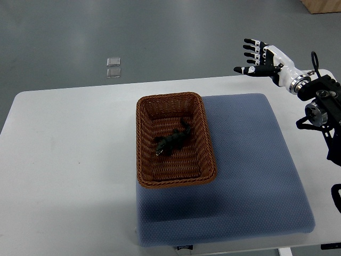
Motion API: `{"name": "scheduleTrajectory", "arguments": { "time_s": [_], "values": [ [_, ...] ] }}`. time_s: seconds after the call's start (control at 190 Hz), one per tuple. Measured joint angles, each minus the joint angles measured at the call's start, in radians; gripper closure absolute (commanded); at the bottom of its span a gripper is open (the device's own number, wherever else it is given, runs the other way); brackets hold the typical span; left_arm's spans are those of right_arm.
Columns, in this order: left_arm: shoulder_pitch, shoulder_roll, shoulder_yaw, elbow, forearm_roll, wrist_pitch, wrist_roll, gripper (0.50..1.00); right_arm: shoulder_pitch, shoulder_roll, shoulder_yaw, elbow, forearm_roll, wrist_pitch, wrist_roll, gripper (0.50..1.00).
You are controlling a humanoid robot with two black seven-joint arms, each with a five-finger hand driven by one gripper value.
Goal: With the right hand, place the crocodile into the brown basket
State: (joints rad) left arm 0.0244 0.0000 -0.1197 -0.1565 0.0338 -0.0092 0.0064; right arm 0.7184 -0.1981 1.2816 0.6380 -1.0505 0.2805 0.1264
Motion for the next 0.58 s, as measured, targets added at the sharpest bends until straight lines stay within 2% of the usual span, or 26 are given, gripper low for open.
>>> {"name": "scheduleTrajectory", "arguments": {
  "time_s": [0.269,0.585],
  "values": [
    [0.0,0.0,0.0,0.0,0.0,0.0,0.0,0.5,-0.02,0.0,-0.005,-0.041,0.254,-0.088,0.006,0.57],
    [0.0,0.0,0.0,0.0,0.0,0.0,0.0,0.5,-0.041,0.024,-0.007,-0.046,0.361,-0.088,0.009,0.57]
  ]
}}
